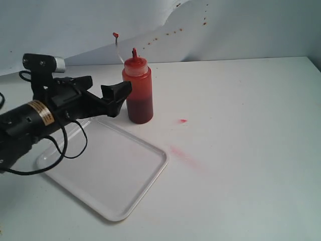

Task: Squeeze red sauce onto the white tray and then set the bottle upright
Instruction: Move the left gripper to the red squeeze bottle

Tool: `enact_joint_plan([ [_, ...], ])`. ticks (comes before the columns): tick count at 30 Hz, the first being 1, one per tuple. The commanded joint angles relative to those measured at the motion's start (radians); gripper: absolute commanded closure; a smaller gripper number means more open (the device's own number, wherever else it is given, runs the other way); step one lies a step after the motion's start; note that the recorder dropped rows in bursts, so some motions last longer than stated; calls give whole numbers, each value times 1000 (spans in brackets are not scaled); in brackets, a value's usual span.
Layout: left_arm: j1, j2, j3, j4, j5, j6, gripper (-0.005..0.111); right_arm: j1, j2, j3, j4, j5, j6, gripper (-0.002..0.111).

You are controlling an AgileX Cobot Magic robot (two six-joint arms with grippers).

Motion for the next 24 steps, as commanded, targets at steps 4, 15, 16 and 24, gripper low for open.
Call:
enact_joint_plan([
  [4, -6, 358, -21, -134, -405, 184, 2, -6, -2, 3, -3, -1, -5, 108],
  [15, -6, 635, -332, -88, -405, 185, 2, -6, -2, 3, -3, -1, -5, 108],
  [16, -6, 643, -346, -88, -405, 188, 2, -6, -2, 3, -3, -1, -5, 108],
  [24, -6, 654, -460, -69, -300, 188, 2, -6, -2, 3, -3, -1, -5, 108],
])
